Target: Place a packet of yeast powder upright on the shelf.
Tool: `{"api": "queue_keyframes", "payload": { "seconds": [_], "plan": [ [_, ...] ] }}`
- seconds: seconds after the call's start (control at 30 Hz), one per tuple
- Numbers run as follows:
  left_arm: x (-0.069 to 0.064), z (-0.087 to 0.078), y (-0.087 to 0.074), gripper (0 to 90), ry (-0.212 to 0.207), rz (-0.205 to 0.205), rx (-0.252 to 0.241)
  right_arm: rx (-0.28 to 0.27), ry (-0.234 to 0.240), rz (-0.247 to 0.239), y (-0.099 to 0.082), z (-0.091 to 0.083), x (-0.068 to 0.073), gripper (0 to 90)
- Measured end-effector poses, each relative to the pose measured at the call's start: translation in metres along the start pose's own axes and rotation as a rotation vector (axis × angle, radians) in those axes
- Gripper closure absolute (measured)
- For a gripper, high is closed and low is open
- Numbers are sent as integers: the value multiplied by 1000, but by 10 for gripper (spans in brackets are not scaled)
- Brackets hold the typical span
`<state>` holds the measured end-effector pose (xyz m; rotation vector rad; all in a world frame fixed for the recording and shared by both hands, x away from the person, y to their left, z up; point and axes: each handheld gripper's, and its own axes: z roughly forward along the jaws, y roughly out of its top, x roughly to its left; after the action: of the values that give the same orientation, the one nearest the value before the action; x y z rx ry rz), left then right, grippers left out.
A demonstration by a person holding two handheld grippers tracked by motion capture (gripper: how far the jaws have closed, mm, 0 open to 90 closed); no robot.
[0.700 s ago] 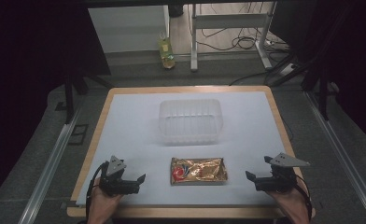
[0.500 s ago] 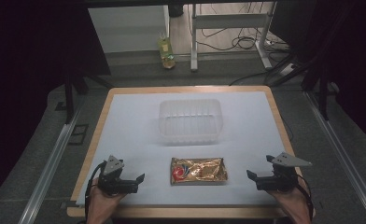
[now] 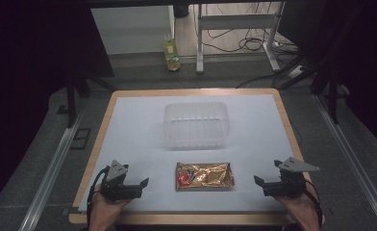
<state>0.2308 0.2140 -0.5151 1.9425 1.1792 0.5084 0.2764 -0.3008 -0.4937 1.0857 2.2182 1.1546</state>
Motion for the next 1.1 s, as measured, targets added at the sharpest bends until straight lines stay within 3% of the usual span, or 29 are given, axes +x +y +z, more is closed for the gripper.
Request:
{"api": "queue_keyframes", "payload": {
  "seconds": [0.4,0.7,1.1],
  "plan": [
    [-6,-2,3,268,-31,25,-27,-9,11,-14,1,-1,2,71],
    [-15,0,5,410,-82,53,-31,-15,8,-31,1,-2,3,94],
    [-26,10,10,758,-140,97,11,-5,11,-35,3,-2,6,109]
  ]
}}
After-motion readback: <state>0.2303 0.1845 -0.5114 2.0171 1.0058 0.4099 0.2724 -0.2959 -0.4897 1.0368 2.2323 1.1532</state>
